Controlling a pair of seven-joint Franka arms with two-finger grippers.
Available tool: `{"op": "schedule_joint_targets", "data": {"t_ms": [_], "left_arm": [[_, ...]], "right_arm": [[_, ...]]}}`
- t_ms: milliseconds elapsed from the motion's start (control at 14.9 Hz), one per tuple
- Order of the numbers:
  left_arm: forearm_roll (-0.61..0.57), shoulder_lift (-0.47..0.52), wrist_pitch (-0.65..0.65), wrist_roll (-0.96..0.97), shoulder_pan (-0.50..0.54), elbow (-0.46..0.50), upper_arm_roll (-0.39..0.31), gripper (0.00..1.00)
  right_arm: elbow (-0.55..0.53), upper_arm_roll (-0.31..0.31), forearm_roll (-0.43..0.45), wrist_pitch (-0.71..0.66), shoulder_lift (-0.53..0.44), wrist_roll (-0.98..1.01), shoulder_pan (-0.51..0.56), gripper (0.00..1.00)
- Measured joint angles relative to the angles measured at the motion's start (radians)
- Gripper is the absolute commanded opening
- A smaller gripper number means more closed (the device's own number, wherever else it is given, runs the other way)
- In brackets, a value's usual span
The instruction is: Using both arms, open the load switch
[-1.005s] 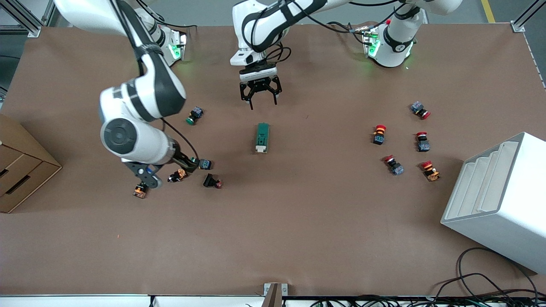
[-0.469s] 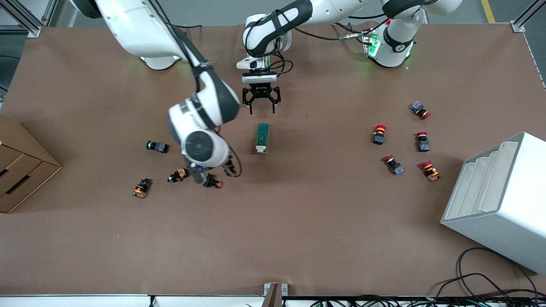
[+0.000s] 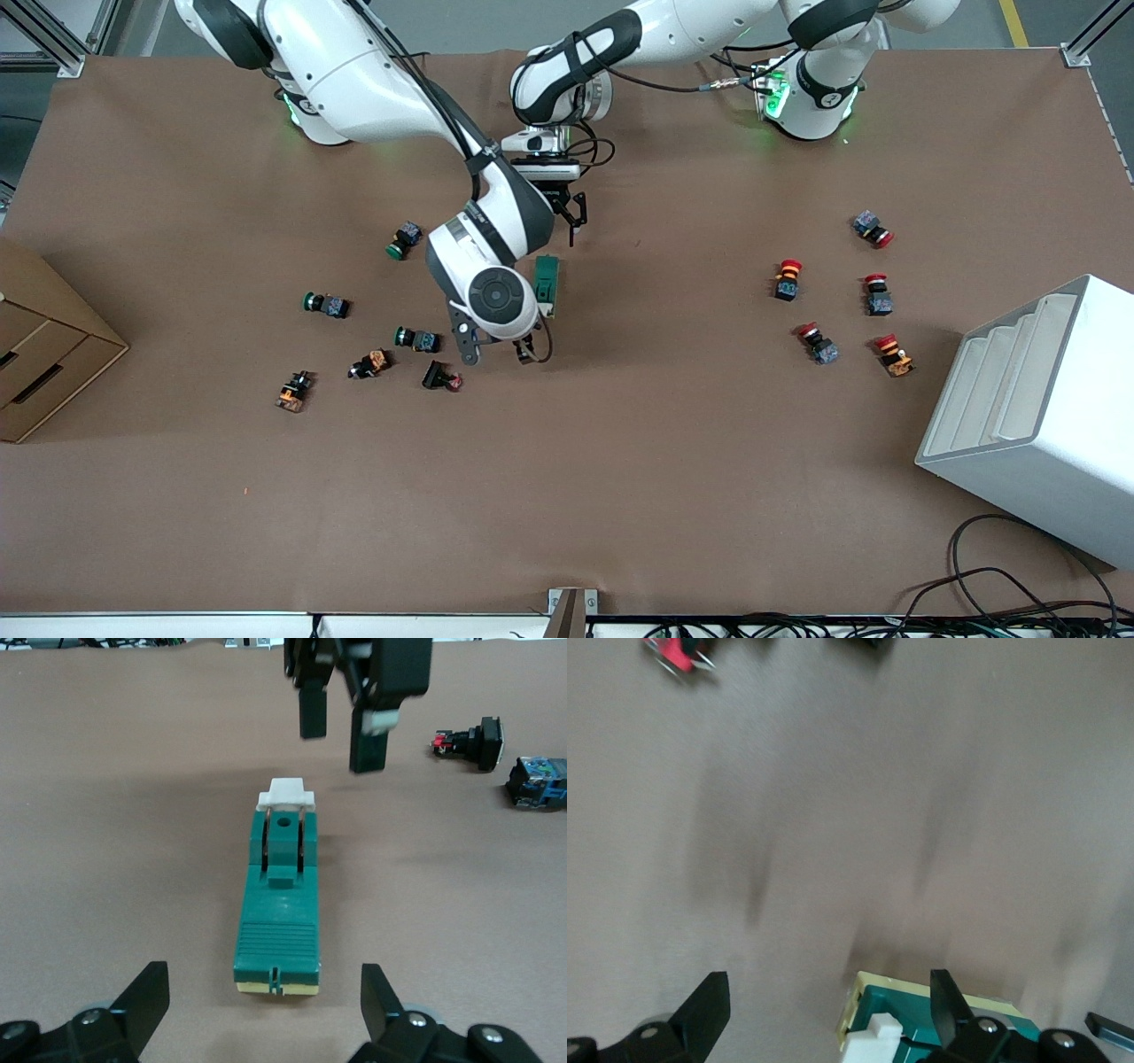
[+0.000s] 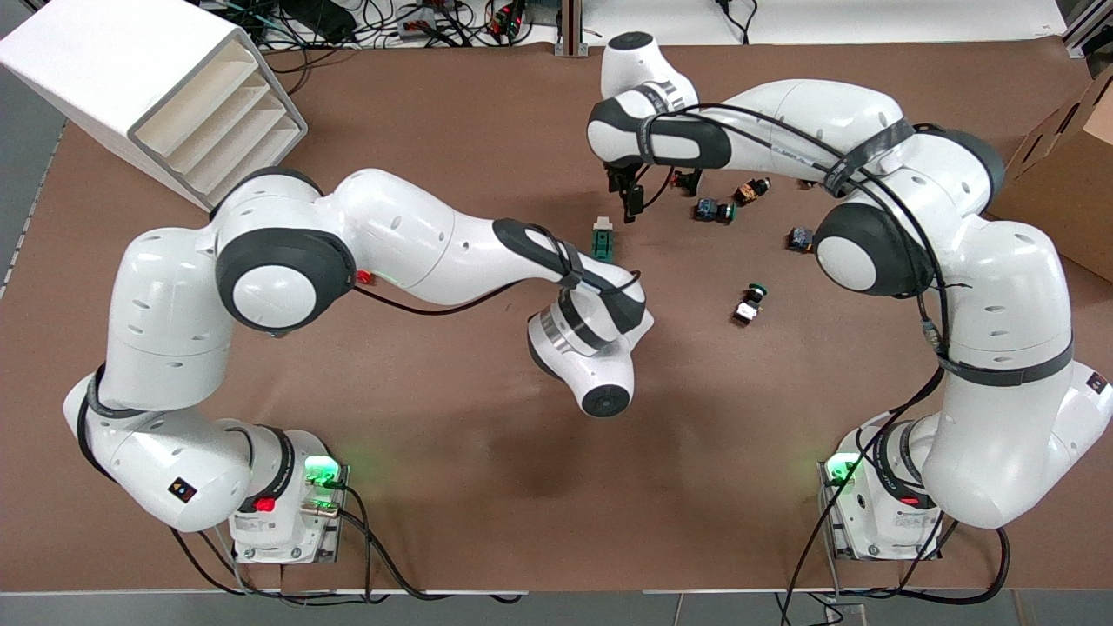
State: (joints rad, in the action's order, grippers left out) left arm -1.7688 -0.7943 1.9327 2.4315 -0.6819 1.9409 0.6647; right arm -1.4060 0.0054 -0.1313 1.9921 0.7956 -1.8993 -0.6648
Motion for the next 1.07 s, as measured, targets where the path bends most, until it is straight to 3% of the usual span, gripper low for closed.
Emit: {"op": "schedule_joint_targets", "data": {"t_ms": [335, 737, 1072], "left_arm": [[-0.053, -0.017, -0.013, 0.091, -0.125, -0.001, -0.133, 0.96], [-0.149, -0.033, -0.014, 0.129, -0.133, -0.007, -0.165, 0.96], [-0.160, -0.056, -0.035, 0.133, -0.144, -0.008, -0.176, 0.97]], "right_arm": [[0.003, 0.000, -0.042, -0.007, 0.017, -0.037, -0.039, 1.00], [0.017, -0.003, -0.048, -0.102, 0.017, -0.042, -0.064, 1.00], [0.053, -0.003, -0.048, -0.176, 0.017, -0.042, -0.067, 1.00]]}}
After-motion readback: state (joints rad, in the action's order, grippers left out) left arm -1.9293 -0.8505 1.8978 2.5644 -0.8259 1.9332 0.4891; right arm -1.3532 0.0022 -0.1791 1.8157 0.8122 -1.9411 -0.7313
